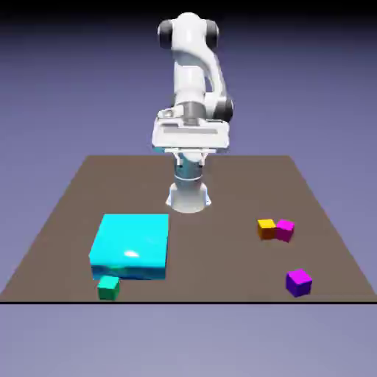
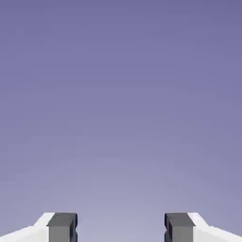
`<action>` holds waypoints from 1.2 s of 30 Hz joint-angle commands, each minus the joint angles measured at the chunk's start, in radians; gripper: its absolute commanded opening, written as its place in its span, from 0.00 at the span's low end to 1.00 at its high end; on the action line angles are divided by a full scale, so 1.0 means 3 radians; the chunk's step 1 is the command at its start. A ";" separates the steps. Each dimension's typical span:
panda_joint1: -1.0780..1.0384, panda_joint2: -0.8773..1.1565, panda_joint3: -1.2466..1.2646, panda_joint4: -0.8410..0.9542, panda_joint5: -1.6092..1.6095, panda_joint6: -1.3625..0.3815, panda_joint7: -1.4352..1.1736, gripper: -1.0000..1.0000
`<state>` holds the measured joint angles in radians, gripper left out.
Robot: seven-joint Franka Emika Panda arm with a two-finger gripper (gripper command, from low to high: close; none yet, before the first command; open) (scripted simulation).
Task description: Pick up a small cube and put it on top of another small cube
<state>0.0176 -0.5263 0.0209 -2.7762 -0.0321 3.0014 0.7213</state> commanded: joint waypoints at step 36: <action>0.0531 0.4124 0.1973 0.3190 -0.3023 -0.3356 -0.1857 0.50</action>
<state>0.1768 0.7110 0.6129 -1.8192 -0.9390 1.9947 0.1641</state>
